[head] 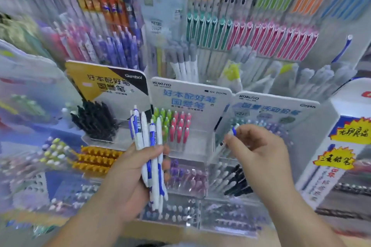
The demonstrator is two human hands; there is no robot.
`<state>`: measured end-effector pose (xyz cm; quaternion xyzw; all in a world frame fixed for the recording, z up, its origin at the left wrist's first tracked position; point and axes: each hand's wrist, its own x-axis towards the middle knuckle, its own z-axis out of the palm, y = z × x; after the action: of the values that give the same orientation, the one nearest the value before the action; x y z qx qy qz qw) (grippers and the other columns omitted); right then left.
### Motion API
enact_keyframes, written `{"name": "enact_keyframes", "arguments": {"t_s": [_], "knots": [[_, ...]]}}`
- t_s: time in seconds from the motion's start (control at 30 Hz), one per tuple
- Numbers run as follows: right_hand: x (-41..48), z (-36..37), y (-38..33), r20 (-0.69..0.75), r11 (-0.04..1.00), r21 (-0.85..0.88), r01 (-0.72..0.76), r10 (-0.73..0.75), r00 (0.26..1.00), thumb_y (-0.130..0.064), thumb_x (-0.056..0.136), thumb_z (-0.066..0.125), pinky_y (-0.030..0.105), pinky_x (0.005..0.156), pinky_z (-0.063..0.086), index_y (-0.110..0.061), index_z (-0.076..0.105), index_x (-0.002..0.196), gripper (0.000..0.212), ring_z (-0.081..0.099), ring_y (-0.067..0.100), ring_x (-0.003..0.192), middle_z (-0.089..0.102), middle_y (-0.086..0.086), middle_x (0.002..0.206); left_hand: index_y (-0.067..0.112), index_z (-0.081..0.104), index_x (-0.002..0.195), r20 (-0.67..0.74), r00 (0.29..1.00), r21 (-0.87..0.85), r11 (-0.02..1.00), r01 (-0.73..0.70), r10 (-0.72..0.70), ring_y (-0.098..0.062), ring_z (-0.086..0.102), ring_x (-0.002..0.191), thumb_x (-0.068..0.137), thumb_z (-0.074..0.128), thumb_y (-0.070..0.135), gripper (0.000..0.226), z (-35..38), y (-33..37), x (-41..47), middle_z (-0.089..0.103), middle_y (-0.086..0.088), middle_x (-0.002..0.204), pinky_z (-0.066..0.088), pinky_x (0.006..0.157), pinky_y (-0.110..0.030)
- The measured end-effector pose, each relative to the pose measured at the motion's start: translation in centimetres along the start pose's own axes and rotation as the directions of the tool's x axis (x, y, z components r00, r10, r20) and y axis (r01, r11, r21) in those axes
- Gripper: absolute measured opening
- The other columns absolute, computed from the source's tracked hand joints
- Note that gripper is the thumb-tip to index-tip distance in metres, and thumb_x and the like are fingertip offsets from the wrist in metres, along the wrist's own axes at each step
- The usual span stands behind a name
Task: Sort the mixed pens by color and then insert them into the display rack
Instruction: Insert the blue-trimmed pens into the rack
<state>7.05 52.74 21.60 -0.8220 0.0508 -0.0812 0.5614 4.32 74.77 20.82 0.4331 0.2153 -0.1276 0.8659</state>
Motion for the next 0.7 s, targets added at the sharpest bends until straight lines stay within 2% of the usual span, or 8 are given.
{"name": "enact_keyframes", "arguments": {"t_s": [0.07, 0.17, 0.27, 0.37, 0.47, 0.57, 0.63, 0.7], "knots": [[0.5, 1.2, -0.5, -0.073, 1.0, -0.031, 0.004, -0.006, 0.997, -0.017, 0.083, 0.077, 0.011, 0.058, 0.044, -0.021, 0.069, 0.073, 0.013, 0.058, 0.004, 0.058, 0.066, -0.01, 0.063, 0.008, 0.061, 0.114, 0.035, 0.999, 0.014, 1.0, 0.021, -0.021, -0.02, 0.054, 0.057, 0.073, 0.065, 0.009, 0.041, -0.7, 0.4, 0.5, 0.062, -0.011, 0.079, 0.05, 0.049, -0.032], [1.6, 3.2, -1.0, -0.159, 0.997, -0.075, 0.031, -0.042, 0.986, -0.014, 0.083, 0.076, 0.012, 0.06, 0.046, -0.023, 0.067, 0.078, 0.014, 0.061, 0.006, 0.061, 0.068, -0.007, 0.068, 0.009, 0.063, 0.113, 0.086, 0.995, 0.003, 0.999, 0.054, -0.054, -0.02, 0.054, 0.058, 0.073, 0.066, 0.008, 0.04, -1.4, 0.9, 1.1, 0.061, -0.012, 0.081, 0.05, 0.049, -0.032], [2.4, 5.0, -1.2, -0.186, 0.978, -0.2, 0.061, -0.099, 0.978, -0.015, 0.084, 0.075, 0.015, 0.063, 0.05, -0.025, 0.064, 0.081, 0.015, 0.063, 0.009, 0.065, 0.067, -0.007, 0.07, 0.01, 0.064, 0.112, 0.14, 0.986, 0.028, 0.996, 0.088, -0.091, -0.019, 0.054, 0.057, 0.065, 0.075, 0.0, 0.05, -1.9, 1.5, 1.2, 0.061, -0.012, 0.082, 0.05, 0.048, -0.031], [2.9, 6.1, -1.0, -0.217, 0.951, -0.309, 0.033, -0.104, 0.971, -0.022, 0.083, 0.075, 0.02, 0.064, 0.049, -0.026, 0.065, 0.082, 0.011, 0.062, 0.005, 0.067, 0.065, -0.012, 0.067, 0.009, 0.064, 0.115, 0.174, 0.978, 0.028, 0.993, 0.115, -0.118, -0.018, 0.054, 0.057, 0.067, 0.074, 0.0, 0.05, -2.6, 2.1, 1.2, 0.06, -0.012, 0.081, 0.05, 0.048, -0.031], [3.1, 6.5, -1.0, -0.219, 0.925, -0.378, 0.017, -0.107, 0.97, -0.026, 0.085, 0.074, 0.023, 0.066, 0.051, -0.026, 0.065, 0.084, 0.01, 0.063, 0.005, 0.069, 0.065, -0.014, 0.069, 0.007, 0.062, 0.115, 0.189, 0.972, 0.005, 0.99, 0.144, -0.142, -0.018, 0.053, 0.055, 0.07, 0.071, 0.008, 0.046, -3.0, 2.6, 1.3, 0.059, -0.011, 0.08, 0.049, 0.047, -0.03], [3.5, 6.7, -1.1, -0.194, 0.897, -0.443, 0.013, -0.11, 0.975, -0.027, 0.085, 0.074, 0.029, 0.069, 0.053, -0.023, 0.067, 0.089, 0.01, 0.064, 0.012, 0.072, 0.067, -0.012, 0.074, 0.006, 0.065, 0.111, 0.198, 0.967, 0.015, 0.987, 0.16, -0.16, -0.018, 0.053, 0.053, 0.059, 0.084, 0.014, 0.055, -3.3, 2.8, 1.2, 0.06, -0.011, 0.079, 0.049, 0.046, -0.031], [3.9, 6.9, -1.3, -0.164, 0.875, -0.484, 0.011, -0.103, 0.981, -0.028, 0.085, 0.074, 0.03, 0.069, 0.054, -0.022, 0.068, 0.09, 0.01, 0.064, 0.011, 0.072, 0.067, -0.012, 0.074, 0.007, 0.063, 0.115, 0.202, 0.967, -0.001, 0.987, 0.159, -0.155, -0.018, 0.053, 0.054, 0.069, 0.072, 0.012, 0.047, -3.3, 2.9, 1.1, 0.06, -0.01, 0.08, 0.05, 0.046, -0.031], [4.2, 7.1, -1.5, -0.152, 0.862, -0.507, 0.015, -0.107, 0.983, -0.027, 0.084, 0.074, 0.03, 0.069, 0.054, -0.023, 0.067, 0.087, 0.009, 0.063, 0.01, 0.07, 0.066, -0.012, 0.072, 0.006, 0.062, 0.118, 0.209, 0.966, -0.013, 0.987, 0.16, -0.154, -0.017, 0.054, 0.055, 0.071, 0.07, 0.007, 0.048, -3.4, 2.8, 1.1, 0.061, -0.01, 0.081, 0.05, 0.047, -0.031]]}}
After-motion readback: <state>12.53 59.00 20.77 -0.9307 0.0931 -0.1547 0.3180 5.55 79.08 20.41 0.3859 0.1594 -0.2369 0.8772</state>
